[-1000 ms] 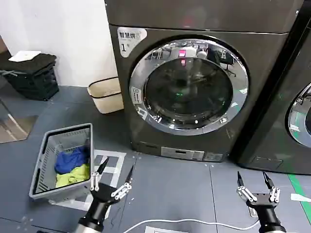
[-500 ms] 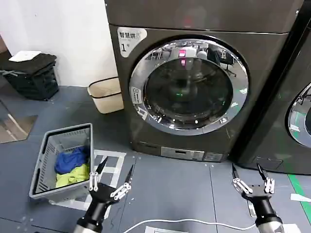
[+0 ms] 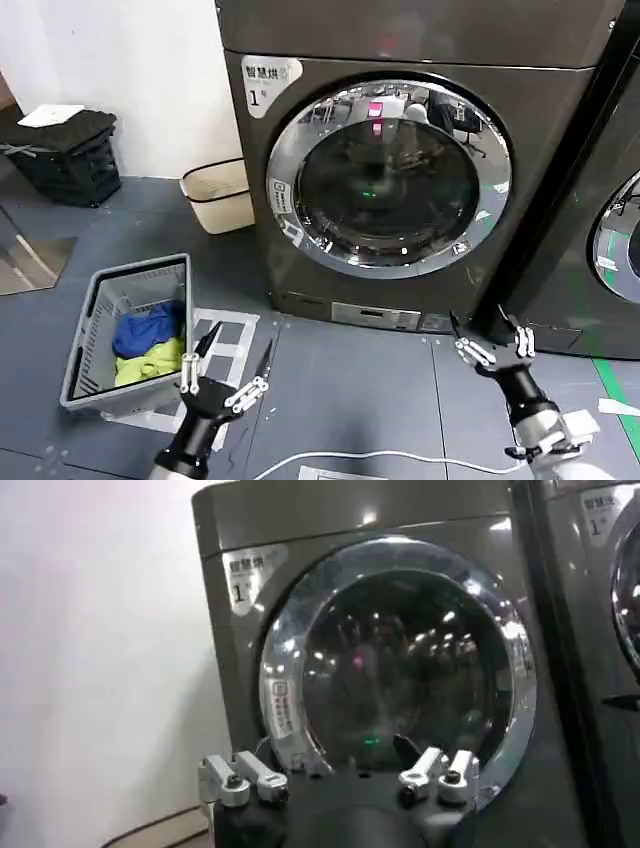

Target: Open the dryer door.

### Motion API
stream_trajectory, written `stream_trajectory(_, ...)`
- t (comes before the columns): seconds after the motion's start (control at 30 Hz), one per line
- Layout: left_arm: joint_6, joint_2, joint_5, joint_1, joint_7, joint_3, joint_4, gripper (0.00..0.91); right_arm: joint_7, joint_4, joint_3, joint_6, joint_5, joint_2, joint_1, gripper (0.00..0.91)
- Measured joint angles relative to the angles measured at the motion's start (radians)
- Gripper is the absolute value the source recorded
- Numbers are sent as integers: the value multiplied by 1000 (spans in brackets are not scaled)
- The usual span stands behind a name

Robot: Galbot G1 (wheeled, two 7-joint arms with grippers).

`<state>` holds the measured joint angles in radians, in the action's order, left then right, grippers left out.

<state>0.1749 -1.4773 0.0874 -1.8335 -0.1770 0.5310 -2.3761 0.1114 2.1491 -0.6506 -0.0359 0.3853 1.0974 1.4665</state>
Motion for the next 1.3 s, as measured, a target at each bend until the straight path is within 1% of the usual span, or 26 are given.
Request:
stream_trajectory(0.4,0,2,3,-1,-2,-1,-12,907,23,-85,112,10,38,-109,-169,907)
stream_trajectory(0.53,0,3,2,-1,-2,-1,-14,907,40,-112,156,22,45,-136,-220,907)
stream_trajectory(0.73,-1,5,2,1,-4,-1,-14,907,62,-160,220,32,78,-173,-302,907)
stream_trajectory(1.03,-3,5,3,2,-10,-3,-13,907,101,-222,324,39,107,-206,-438,907)
stream_trajectory(1.3,-2,5,3,2,-10,-3,-13,907,110,-297,423,47,132,-211,-567,907)
